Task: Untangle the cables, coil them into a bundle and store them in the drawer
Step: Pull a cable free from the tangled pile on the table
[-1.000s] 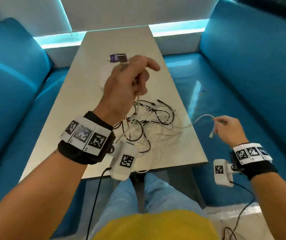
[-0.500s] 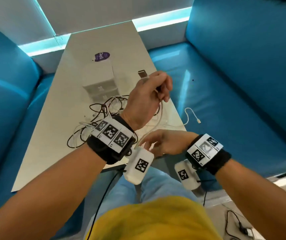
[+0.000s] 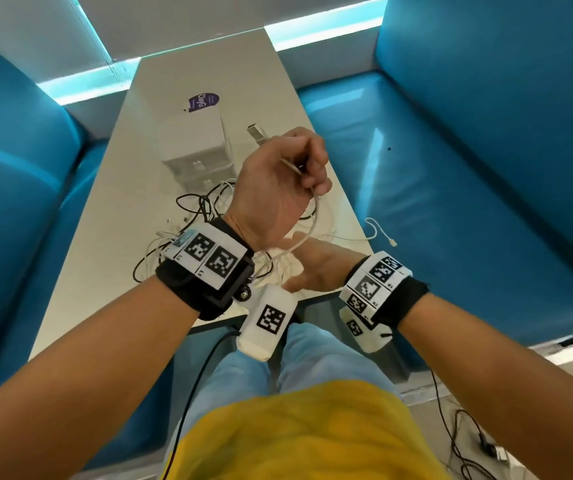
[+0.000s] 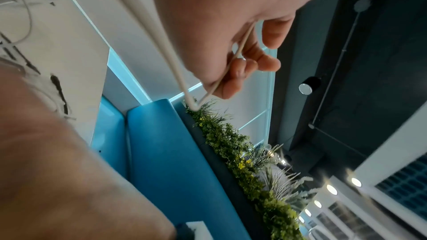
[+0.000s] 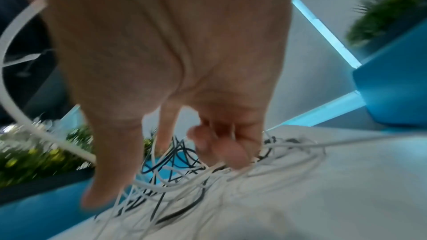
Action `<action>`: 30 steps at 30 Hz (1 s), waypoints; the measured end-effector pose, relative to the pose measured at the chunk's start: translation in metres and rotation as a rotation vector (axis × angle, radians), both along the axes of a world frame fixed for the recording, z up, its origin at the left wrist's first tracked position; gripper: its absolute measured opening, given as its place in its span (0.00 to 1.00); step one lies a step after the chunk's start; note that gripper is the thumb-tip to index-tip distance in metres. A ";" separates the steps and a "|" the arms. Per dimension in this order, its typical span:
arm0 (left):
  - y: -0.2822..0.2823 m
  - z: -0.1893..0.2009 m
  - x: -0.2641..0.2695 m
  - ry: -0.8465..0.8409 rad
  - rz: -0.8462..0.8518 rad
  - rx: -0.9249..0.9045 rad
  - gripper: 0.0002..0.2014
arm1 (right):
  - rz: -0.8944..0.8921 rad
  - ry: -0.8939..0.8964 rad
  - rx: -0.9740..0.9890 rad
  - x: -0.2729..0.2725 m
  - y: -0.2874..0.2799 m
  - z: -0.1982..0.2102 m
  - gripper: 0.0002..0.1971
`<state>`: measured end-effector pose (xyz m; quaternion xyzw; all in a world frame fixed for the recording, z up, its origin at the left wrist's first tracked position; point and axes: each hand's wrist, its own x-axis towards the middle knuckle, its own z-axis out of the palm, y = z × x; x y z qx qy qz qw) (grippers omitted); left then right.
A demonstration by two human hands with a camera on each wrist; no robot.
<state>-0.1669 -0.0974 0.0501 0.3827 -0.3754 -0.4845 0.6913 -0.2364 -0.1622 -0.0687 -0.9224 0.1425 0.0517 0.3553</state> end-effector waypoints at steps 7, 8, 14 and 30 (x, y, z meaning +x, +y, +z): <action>0.012 0.001 0.017 0.024 -0.092 0.017 0.09 | -0.162 -0.052 -0.212 -0.012 -0.016 0.016 0.10; 0.012 0.001 0.019 0.007 -0.089 0.027 0.08 | -0.240 -0.068 -0.252 -0.016 -0.024 0.021 0.09; 0.015 -0.006 0.027 -0.063 0.059 0.145 0.12 | -0.529 -0.081 -0.175 -0.038 -0.052 0.027 0.05; 0.016 -0.016 0.038 -0.011 0.163 0.106 0.15 | -0.277 0.430 -0.002 -0.074 -0.045 0.021 0.11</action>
